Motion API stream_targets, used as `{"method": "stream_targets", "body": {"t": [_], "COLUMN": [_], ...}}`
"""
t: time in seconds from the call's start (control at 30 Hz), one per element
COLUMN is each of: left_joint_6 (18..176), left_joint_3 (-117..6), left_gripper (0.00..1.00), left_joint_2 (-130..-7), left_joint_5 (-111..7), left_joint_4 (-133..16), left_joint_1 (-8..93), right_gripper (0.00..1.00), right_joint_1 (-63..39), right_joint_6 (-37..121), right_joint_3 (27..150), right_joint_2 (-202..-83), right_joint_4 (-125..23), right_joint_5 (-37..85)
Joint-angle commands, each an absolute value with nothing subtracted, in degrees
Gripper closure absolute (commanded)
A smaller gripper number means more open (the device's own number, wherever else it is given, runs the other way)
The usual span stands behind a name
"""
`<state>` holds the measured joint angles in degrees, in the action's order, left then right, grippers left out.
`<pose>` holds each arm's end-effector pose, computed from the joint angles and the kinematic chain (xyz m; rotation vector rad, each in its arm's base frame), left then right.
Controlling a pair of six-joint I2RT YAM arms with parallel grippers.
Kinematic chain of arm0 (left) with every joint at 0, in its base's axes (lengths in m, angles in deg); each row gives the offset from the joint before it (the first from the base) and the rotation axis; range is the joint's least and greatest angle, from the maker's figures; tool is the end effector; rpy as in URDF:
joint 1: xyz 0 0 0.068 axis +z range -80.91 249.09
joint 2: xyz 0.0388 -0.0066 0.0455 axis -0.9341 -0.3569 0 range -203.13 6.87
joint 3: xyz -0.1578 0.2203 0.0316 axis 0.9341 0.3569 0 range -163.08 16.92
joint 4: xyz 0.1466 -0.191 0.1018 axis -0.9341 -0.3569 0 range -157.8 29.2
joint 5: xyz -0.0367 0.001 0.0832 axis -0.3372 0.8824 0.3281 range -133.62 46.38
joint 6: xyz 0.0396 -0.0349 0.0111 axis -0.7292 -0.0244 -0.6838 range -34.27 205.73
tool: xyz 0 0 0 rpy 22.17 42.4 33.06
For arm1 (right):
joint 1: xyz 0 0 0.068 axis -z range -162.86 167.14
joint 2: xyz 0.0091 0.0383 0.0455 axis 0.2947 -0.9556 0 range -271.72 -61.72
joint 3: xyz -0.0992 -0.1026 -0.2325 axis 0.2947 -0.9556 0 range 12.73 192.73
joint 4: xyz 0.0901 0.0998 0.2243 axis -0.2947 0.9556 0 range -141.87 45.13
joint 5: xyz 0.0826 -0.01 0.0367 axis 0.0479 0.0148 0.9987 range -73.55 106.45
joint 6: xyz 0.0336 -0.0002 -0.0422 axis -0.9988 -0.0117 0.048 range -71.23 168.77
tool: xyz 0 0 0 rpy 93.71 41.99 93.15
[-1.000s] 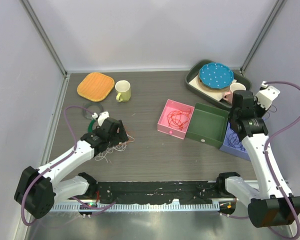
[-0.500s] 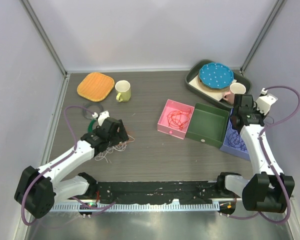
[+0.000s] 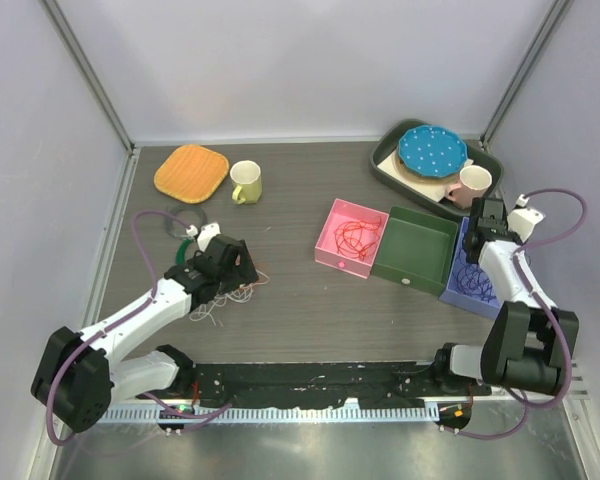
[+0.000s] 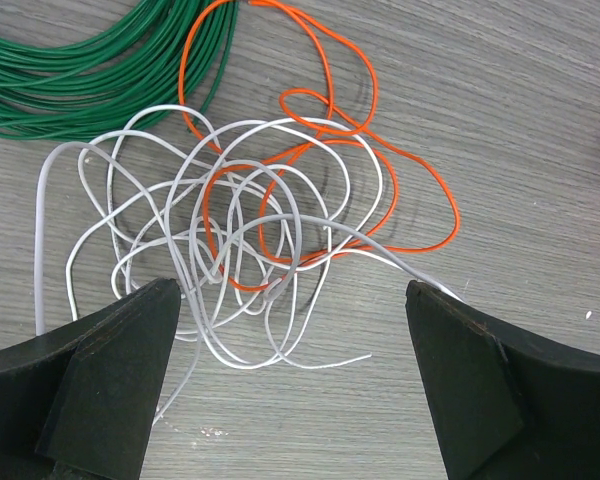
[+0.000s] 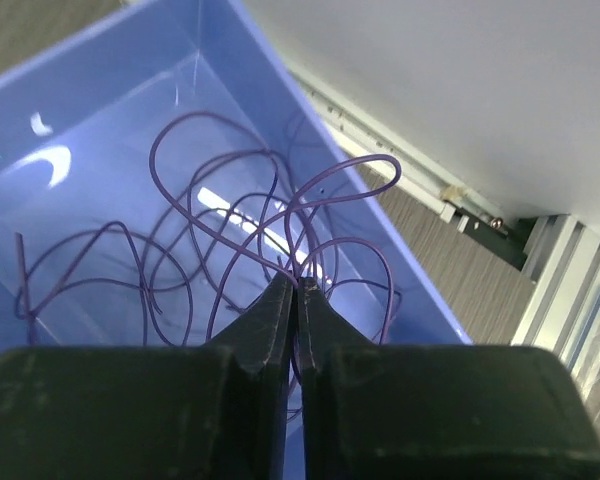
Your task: Untangle the cables
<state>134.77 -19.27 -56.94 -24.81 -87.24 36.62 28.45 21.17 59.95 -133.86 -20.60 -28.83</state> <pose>0.1847 -0.1040 0.2028 -0.4837 2.4074 -0.2114 0.2319 -0.0722 0.2336 1.0515 2.0926 -0.8593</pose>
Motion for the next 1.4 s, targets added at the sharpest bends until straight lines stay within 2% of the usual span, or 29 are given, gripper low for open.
{"method": "stream_targets", "body": {"t": [0.0, 0.1, 0.13, 0.2, 0.3, 0.47, 0.5, 0.63, 0.67, 0.77, 0.8, 0.87, 0.93, 1.0, 1.03, 1.27, 1.37], "left_joint_6": [134.5, 134.5, 134.5, 134.5, 134.6, 134.7, 134.7, 134.7, 134.7, 134.7, 134.7, 134.7, 134.9, 136.3, 138.4, 143.6, 144.5], "left_joint_3": [-19.1, -18.9, -18.8, -18.8, -18.9, -18.7, -18.7, -18.2, -18.2, -18.3, -18.3, -18.3, -18.4, -18.6, -18.9, -17.0, -15.0], "left_gripper": [0.00, 0.00, 0.00, 0.00, 0.00, 0.00, 0.00, 0.00, 0.00, 0.00, 0.00, 0.00, 0.00, 0.00, 0.00, 0.00, 0.00], "left_joint_2": [-56.4, -56.2, -56.2, -56.6, -56.6, -55.9, -55.8, -55.3, -55.3, -55.9, -56.0, -56.2, -56.1, -55.4, -55.1, -46.4, -40.6], "left_joint_5": [-24.9, -25.1, -25.1, -25.0, -25.2, -24.8, -24.8, -25.3, -25.3, -25.3, -25.3, -24.9, -23.9, -22.0, -19.3, -15.1, -14.8], "left_joint_4": [-85.6, -85.5, -85.3, -85.3, -85.5, -85.9, -86.0, -85.6, -85.2, -85.2, -85.3, -85.5, -85.9, -87.8, -90.2, -96.9, -97.7], "left_joint_1": [36.9, 36.9, 36.9, 36.8, 36.9, 36.8, 36.9, 36.9, 36.9, 36.9, 36.9, 36.9, 36.9, 37.0, 37.0, 37.3, 37.4], "right_gripper": [0.88, 0.74, 0.66, 0.63, 0.53, 0.28, 0.25, 0.11, 0.10, 0.09, 0.09, 0.08, 0.08, 0.08, 0.08, 0.09, 0.10], "right_joint_1": [29.1, 29.2, 29.2, 29.1, 29.2, 28.9, 28.9, 26.6, 24.4, 5.8, -3.5, -10.2, -18.9, -24.1, -28.0, -37.3, -37.6], "right_joint_6": [20.2, 19.5, 19.7, 19.7, 21.2, 23.0, 24.0, 26.4, 26.4, 28.5, 29.2, 32.2, 33.7, 36.3, 37.1, 47.5, 50.5], "right_joint_3": [59.2, 59.8, 59.7, 59.9, 61.1, 60.9, 60.1, 57.5, 57.0, 56.4, 55.7, 53.9, 52.4, 53.7, 54.7, 68.7, 75.5], "right_joint_2": [-137.0, -136.3, -135.6, -133.5, -130.5, -120.3, -118.7, -112.4, -111.0, -109.9, -110.5, -112.0, -117.3, -123.0, -129.4, -155.6, -163.9], "right_joint_4": [-24.2, -23.7, -24.0, -24.1, -23.4, -23.5, -24.3, -31.5, -35.0, -40.8, -42.8, -51.8, -58.5, -63.6, -65.6, -68.4, -67.5], "right_joint_5": [-24.4, -22.7, -22.0, -20.9, -19.6, -16.8, -15.0, 7.7, 14.4, 11.7, 12.5, 19.6, 26.4, 26.5, 26.5, 29.8, 30.9]}}
